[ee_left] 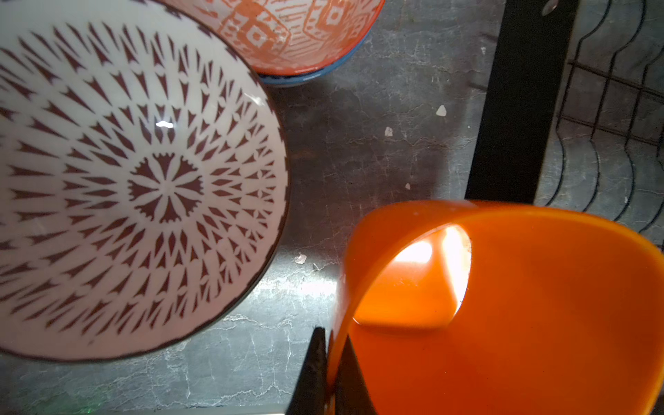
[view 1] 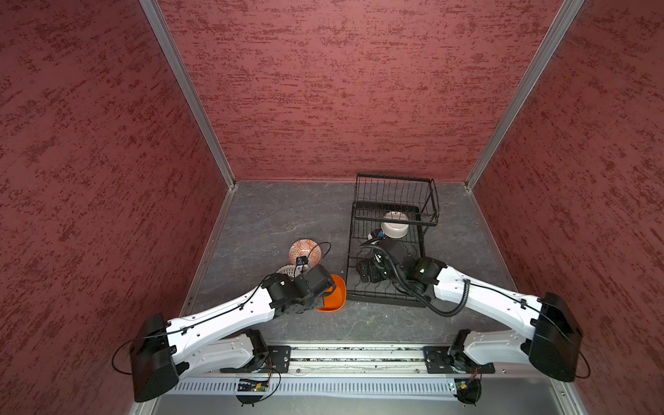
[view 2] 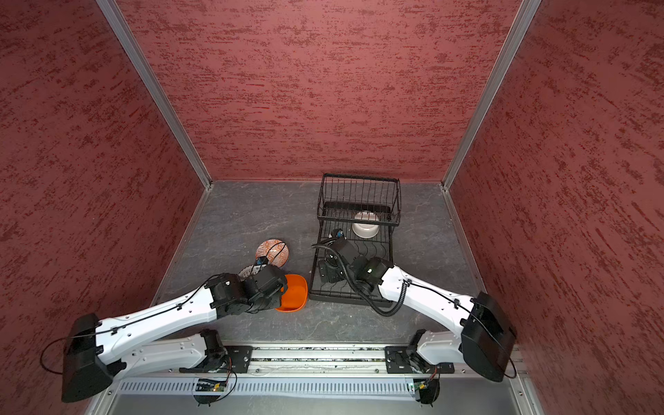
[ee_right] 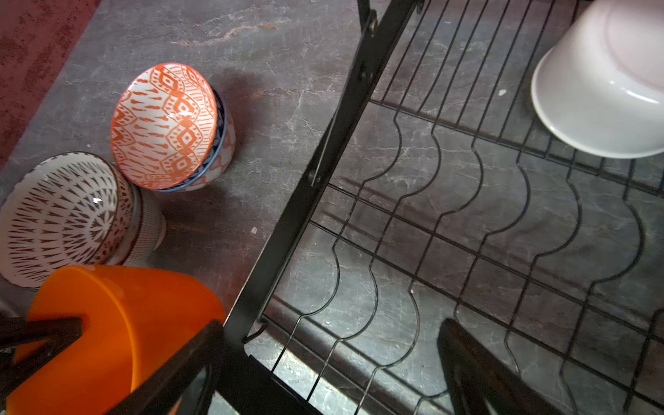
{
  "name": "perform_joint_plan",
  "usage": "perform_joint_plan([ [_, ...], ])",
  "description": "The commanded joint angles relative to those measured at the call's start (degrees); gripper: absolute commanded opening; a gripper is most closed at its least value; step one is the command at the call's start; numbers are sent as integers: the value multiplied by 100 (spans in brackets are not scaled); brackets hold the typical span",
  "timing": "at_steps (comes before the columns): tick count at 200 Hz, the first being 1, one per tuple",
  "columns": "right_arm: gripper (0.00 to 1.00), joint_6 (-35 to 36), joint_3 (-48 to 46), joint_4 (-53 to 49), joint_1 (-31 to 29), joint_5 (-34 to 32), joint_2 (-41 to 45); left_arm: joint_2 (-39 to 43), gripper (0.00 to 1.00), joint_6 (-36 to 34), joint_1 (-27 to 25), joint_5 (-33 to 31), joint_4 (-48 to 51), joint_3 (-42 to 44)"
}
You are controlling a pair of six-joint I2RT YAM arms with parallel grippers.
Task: Load the bowls into the dish rack
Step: 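Lower the left gripper and grasp the rim of the orange bowl, then lift the orange bowl toward the rack while the right gripper approaches it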
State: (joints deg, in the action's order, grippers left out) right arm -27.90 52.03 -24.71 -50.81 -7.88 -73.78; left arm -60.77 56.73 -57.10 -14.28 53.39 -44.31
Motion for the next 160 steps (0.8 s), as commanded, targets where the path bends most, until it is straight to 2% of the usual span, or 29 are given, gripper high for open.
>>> perform_joint_plan([
  [1, 94, -124, 167, 233, -35, 202, 342, 170, 0, -198, -95, -44, -283, -302],
  [45, 95, -186, 129, 377, -21, 526, 808, 206, 0, -500, -225, 24, -607, -519],
  [93, 99, -276, 65, 449, 38, 860, 1155, 249, 0, -785, -218, 152, -1390, -419],
  [117, 98, -329, 44, 378, 150, 1002, 1343, 273, 0, -838, -5, 373, -1831, -234],
  [160, 99, -422, 95, 273, 355, 1325, 1470, 447, 0, -853, 692, 1365, -3011, 196],
])
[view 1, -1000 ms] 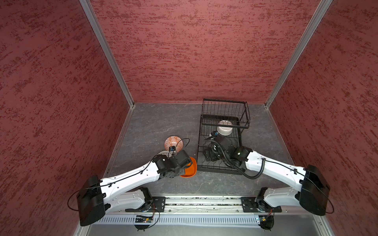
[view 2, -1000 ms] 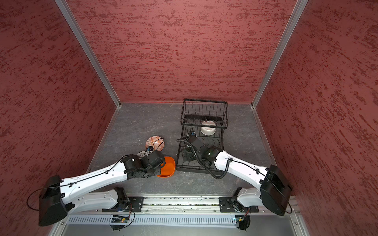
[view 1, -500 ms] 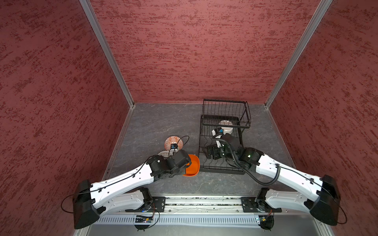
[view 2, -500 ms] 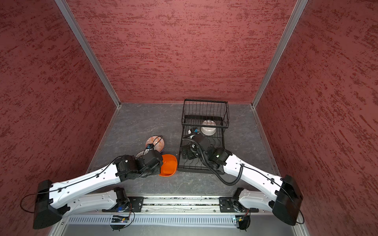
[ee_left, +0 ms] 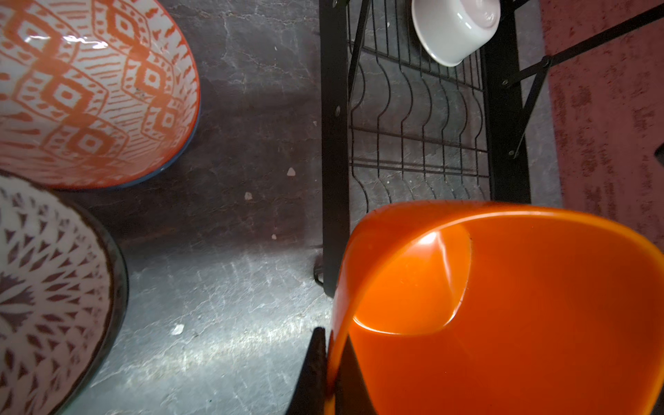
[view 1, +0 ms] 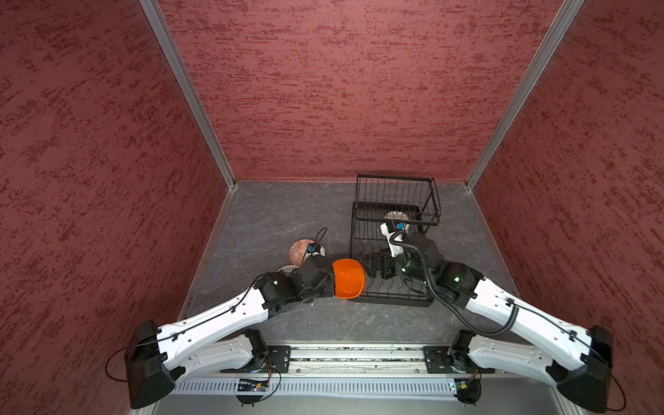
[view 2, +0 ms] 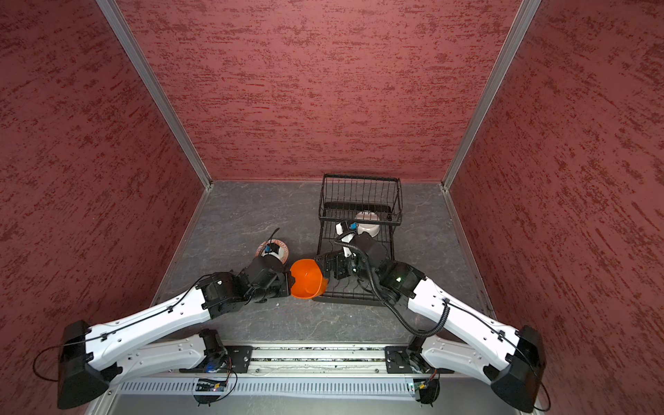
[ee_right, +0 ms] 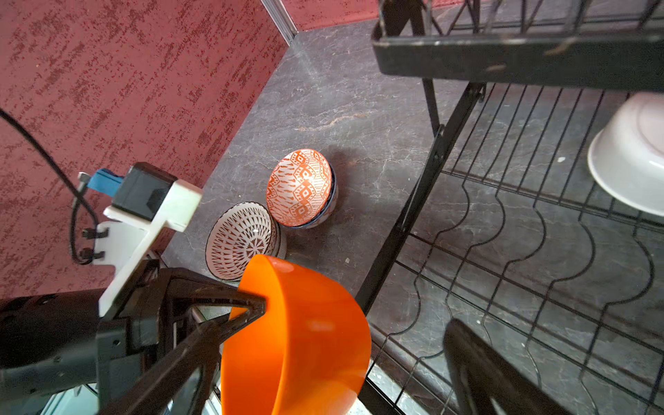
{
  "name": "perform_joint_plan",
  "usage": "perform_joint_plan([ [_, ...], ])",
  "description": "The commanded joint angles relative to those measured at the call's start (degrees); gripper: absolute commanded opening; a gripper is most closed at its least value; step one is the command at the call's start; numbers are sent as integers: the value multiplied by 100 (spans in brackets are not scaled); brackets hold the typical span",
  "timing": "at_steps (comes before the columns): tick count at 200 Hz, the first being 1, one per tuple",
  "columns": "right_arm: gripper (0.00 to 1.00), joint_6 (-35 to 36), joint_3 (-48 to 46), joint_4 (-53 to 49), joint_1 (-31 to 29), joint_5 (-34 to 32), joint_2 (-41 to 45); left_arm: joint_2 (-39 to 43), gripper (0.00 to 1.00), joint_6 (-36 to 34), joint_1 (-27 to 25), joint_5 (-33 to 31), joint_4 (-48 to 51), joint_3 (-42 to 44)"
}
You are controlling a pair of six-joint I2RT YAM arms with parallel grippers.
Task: Load the bowls into the dish rack
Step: 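Lift the orange bowl toward the rack while the right gripper approaches it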
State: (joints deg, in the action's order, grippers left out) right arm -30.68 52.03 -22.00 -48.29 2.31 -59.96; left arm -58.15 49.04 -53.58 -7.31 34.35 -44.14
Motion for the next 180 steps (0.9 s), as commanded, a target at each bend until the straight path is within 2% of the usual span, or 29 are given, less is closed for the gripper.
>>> perform_joint_plan([
  [1, 99, -147, 96, 7, 107, 315, 90, 187, 0, -76, 353, 695, -1133, 187],
  [83, 99, -245, 60, 116, 283, 889, -32, 225, 0, 99, 1321, 2281, -2725, 663],
  [180, 99, -329, -34, 544, 320, 1279, -60, -279, 0, 89, 1604, 2937, -3922, 839],
])
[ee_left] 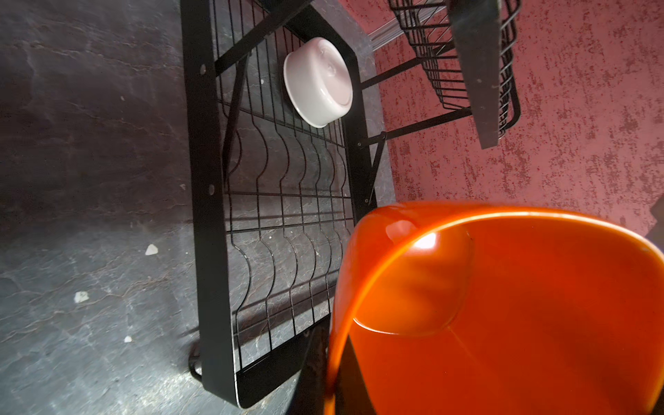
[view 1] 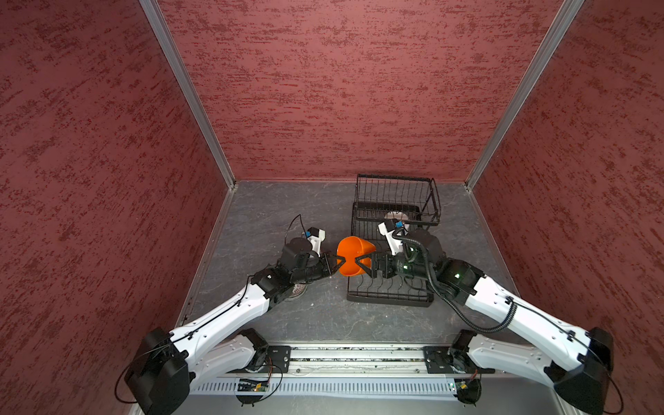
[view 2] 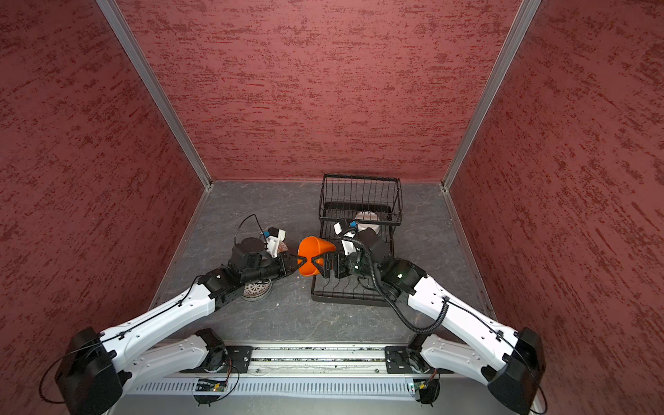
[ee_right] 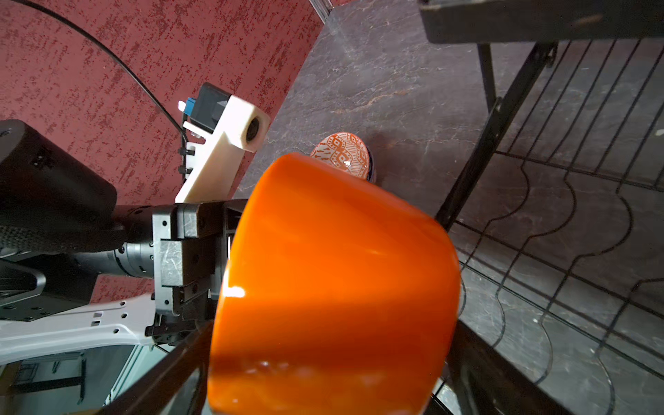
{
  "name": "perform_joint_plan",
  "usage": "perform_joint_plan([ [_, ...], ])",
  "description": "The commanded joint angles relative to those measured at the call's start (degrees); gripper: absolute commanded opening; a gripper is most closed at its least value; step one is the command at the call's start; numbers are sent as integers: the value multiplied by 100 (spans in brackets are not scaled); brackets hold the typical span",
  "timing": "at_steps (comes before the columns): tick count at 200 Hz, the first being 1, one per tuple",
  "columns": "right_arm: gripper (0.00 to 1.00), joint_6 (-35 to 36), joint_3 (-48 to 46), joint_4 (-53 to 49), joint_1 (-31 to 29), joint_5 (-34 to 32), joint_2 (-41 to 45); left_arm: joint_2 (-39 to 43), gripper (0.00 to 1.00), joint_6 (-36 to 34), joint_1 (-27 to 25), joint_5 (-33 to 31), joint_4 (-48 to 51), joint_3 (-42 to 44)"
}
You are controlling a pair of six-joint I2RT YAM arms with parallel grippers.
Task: Load the bowls into the dish rack
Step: 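Lift the orange bowl toward the rack while the right gripper approaches it, then grasp the orange bowl with the right gripper while the left gripper holds it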
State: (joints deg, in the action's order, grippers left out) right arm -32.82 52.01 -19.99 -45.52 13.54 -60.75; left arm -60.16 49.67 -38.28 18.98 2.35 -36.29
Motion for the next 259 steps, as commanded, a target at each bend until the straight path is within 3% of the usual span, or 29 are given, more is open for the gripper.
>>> perform_joint_plan([
  [1, 99, -117, -37, 349, 47, 161, 19, -81, 0, 25, 75, 312, -738, 58],
  [75, 98, -243, 10, 512, 137, 269, -85, -384, 0, 210, 339, 752, -1556, 355],
  [259, 89, -331, 23, 668, 145, 377, -584, -688, 0, 241, 453, 883, -1845, 444],
])
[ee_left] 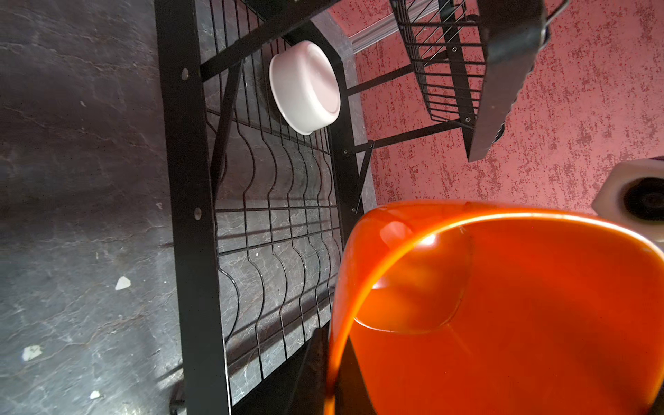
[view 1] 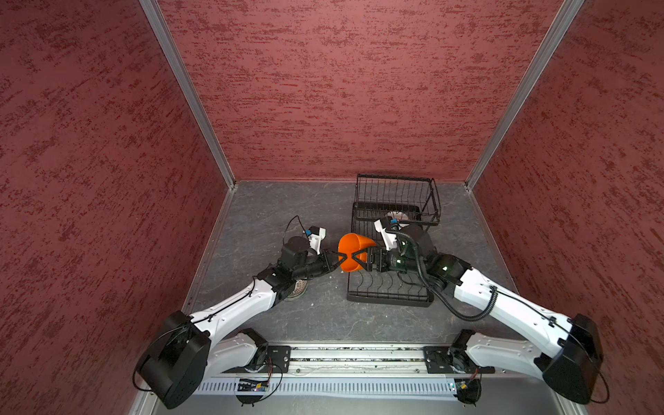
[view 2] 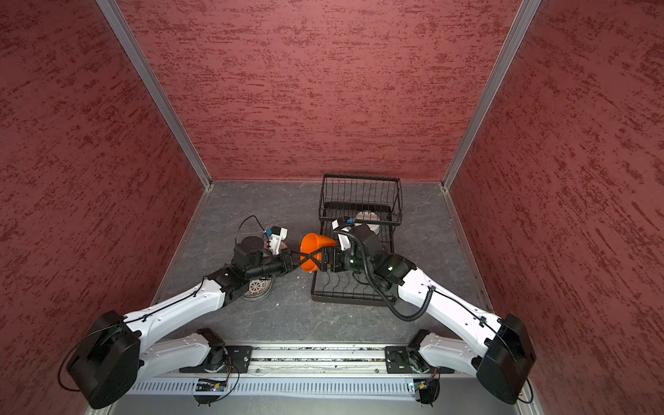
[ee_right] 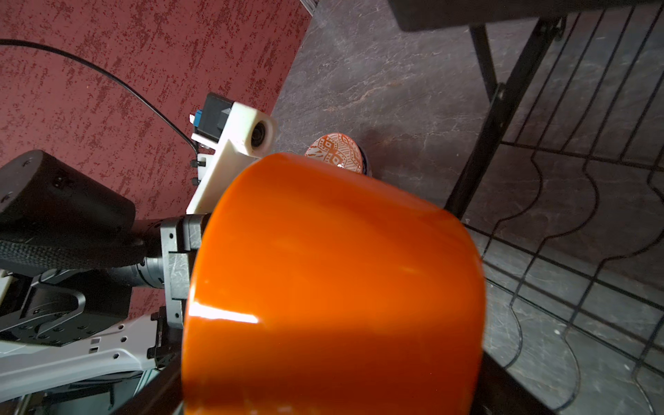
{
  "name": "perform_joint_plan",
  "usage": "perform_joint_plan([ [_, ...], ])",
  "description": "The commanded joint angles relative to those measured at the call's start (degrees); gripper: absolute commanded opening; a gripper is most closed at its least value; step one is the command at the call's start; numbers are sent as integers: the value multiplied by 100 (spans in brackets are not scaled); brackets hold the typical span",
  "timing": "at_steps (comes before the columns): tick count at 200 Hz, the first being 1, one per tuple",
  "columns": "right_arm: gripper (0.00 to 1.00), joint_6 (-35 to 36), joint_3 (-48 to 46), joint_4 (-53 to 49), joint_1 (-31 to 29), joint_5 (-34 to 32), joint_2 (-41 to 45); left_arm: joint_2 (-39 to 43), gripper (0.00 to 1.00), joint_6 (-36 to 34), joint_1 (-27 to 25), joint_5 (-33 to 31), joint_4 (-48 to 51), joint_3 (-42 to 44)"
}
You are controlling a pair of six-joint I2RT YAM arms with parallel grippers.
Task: Load the bowls into the dish rack
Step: 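Grasp the orange bowl with the right gripper while the left gripper holds it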
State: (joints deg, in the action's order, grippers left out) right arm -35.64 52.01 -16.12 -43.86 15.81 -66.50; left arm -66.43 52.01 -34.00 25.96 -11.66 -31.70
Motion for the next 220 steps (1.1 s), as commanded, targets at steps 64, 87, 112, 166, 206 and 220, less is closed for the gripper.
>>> perform_joint_plan([
  [64, 84, -72, -52, 294, -26, 150, 1, -98, 0, -86, 34, 192, -279, -157],
  [87, 82, -75, -97, 299, -26, 132, 32, -72, 0, -103, 35, 193, -266, -128],
  [112, 80, -75, -133, 351, -25, 154, 43, -80, 0, -101, 35, 178, -267, -92],
  [166, 75, -57, -152, 399, -23, 151, 34, -87, 2, -104, 30, 170, -221, -109],
  [206, 72, -68, -165, 350, -22, 48, 58, -115, 10, -126, 42, 169, -199, -117],
  [220, 71, -57, -182, 319, -26, -20, 83, -124, 13, -123, 34, 173, -205, -125],
])
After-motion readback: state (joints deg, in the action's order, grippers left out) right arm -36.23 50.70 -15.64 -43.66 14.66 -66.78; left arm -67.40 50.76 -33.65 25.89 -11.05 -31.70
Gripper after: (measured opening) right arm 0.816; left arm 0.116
